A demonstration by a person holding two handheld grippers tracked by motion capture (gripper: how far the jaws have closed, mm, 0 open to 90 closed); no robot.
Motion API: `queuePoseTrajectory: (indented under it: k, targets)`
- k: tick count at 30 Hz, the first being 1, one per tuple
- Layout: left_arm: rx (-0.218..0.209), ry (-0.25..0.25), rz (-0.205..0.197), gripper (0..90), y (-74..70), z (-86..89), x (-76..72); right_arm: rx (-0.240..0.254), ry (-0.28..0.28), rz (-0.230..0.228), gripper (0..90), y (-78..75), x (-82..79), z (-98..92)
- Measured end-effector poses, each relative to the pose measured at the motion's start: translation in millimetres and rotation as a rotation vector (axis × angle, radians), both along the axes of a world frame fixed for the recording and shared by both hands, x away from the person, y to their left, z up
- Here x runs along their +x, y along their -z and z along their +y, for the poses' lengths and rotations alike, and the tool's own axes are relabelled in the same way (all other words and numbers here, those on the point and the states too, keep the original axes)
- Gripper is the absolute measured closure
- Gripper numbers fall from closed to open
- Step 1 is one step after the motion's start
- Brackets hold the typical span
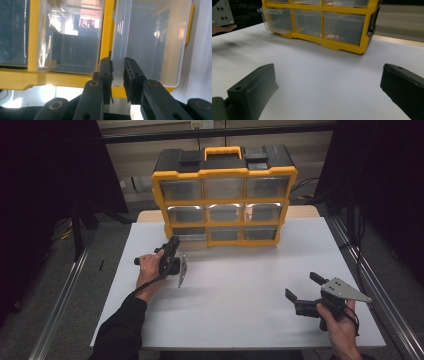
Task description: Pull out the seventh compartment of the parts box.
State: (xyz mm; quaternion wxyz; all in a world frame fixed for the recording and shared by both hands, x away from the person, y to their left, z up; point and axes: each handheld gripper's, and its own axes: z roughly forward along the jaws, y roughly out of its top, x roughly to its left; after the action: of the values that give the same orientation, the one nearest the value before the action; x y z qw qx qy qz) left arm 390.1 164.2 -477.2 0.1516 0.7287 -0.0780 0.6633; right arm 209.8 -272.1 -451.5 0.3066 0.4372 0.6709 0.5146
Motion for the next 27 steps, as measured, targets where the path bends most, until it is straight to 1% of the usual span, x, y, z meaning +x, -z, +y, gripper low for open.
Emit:
queuePoseTrajectory:
  k: [1,2,5,7,8,9,10,12,13,14,15,16,18,21,23,24,25,27]
  targets:
    - [0.011,0.001,0.019,77.9,-0.3,0.4,0.4,0.001,-0.002,0.002,0.0,-0.1,-0.2,0.0]
    - [0.014,0.001,0.012,77.9,-0.4,0.6,0.2,0.002,-0.003,0.003,0.0,-0.1,-0.4,-0.1]
    - [0.013,-0.011,0.015,78.0,-0.2,0.3,-1.3,0.003,0.004,-0.003,0.0,0.1,-0.4,-1.0]
    - [-0.033,0.022,0.014,78.0,2.7,-0.2,0.8,0.003,0.004,-0.001,0.0,0.1,-0.4,-1.2]
    - [-0.031,0.02,0.009,78.0,2.5,0.3,-0.1,0.004,0.004,-0.002,0.0,0.1,-0.5,-1.0]
    - [0.005,0.004,0.007,78.0,0.4,1.1,-2.4,0.003,0.004,-0.001,0.0,0.0,-0.6,-0.8]
    - [-0.008,0.006,0.015,78.2,1.3,1.8,-3.1,0.003,0.002,-0.001,0.0,0.1,-0.6,-0.6]
    - [0.008,-0.001,0.012,78.1,0.2,3.3,-4.8,0.002,0.004,-0.001,0.0,0.1,-0.3,-0.6]
    - [-0.004,0.001,0.012,78.1,0.7,3.4,-4.8,0.002,0.005,-0.001,0.0,0.2,-0.2,-0.6]
    - [-0.019,0.022,0.006,78.1,1.4,3.0,-3.6,0.003,0.004,0.0,0.0,0.2,-0.2,-0.6]
    - [-0.054,0.043,-0.001,78.1,3.3,2.1,-2.4,0.002,0.004,-0.001,0.0,0.1,-0.2,-0.5]
    - [-0.001,-0.002,0.003,78.1,0.1,3.2,-5.6,0.001,0.004,-0.002,0.0,0.0,-0.3,-0.5]
    - [0.023,-0.001,0.016,78.1,-1.0,3.0,-5.6,0.0,0.0,-0.001,0.0,0.0,-0.3,-0.5]
    - [0.007,0.007,0.013,78.1,-0.3,3.2,-5.7,0.003,0.005,-0.001,0.0,0.2,-0.2,-0.6]
    - [-0.003,0.006,0.023,78.0,0.3,3.8,-6.1,0.003,0.003,-0.001,0.0,0.1,-0.2,-0.5]
    - [-0.021,0.018,0.02,78.0,1.3,3.3,-5.9,0.001,-0.001,-0.002,0.0,0.1,-0.2,-0.6]
    - [-0.008,-0.003,0.023,78.0,0.7,4.3,-8.0,0.001,-0.001,-0.002,0.0,0.0,-0.2,-0.5]
    - [-0.001,0.019,0.028,78.0,0.1,4.3,-7.3,0.001,0.001,-0.001,0.0,0.1,0.0,-0.5]
